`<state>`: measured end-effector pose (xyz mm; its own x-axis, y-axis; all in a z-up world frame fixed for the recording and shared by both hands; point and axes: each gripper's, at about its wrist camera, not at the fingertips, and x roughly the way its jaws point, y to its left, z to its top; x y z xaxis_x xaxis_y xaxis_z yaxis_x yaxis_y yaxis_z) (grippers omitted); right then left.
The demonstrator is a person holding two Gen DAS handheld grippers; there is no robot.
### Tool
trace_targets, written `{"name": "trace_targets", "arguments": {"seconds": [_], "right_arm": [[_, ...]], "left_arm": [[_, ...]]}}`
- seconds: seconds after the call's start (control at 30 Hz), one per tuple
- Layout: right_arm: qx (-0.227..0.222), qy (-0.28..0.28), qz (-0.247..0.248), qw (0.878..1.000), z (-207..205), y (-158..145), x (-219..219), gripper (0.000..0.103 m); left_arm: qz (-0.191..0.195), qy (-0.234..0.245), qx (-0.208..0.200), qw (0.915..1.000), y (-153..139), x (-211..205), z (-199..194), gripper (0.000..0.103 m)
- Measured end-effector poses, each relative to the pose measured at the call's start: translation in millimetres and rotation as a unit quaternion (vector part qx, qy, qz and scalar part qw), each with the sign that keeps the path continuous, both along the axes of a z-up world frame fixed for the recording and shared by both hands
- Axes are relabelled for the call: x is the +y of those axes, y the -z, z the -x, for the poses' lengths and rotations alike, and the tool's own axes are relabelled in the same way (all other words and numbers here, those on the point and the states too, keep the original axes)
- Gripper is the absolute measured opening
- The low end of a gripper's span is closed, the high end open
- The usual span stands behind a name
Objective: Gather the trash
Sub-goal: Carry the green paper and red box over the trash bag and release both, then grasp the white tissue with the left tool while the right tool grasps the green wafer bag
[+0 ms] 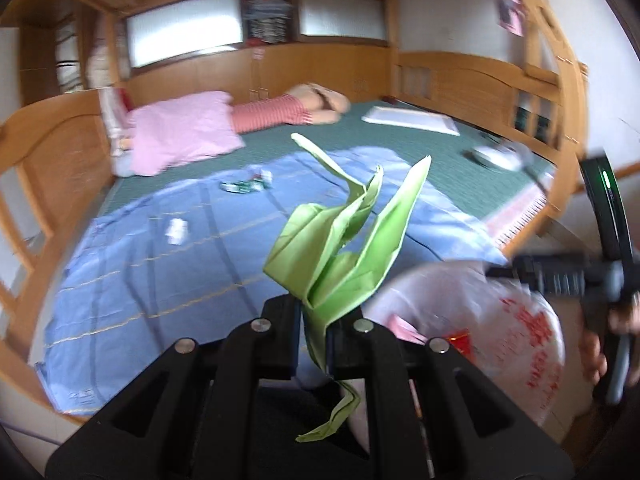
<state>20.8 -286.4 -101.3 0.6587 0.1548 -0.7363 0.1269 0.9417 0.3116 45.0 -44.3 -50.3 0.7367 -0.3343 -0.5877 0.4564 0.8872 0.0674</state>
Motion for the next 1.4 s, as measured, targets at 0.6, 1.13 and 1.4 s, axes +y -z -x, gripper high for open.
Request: {"name": "trace_targets", "arguments": {"seconds": [0.6,1.13,1.4], "right_arm": [[0.012,0.074,-0.053,0.996,-22,14,-30,0.075],[0.01,-0.119,0.016,0.993,-236,-10,129,0.075],[0.048,-0.185,-0.017,0.981,-411,64,278,0.075]], "left_arm": [[0.028,0.116,0.071,0.9903,46,-21,-11,0.084],[0.049,-0.277,0.09,0.9553,75,227,-200,0.084],[0.131,-0.426,0.193,0.8739,103,309,-212,0.087]]}}
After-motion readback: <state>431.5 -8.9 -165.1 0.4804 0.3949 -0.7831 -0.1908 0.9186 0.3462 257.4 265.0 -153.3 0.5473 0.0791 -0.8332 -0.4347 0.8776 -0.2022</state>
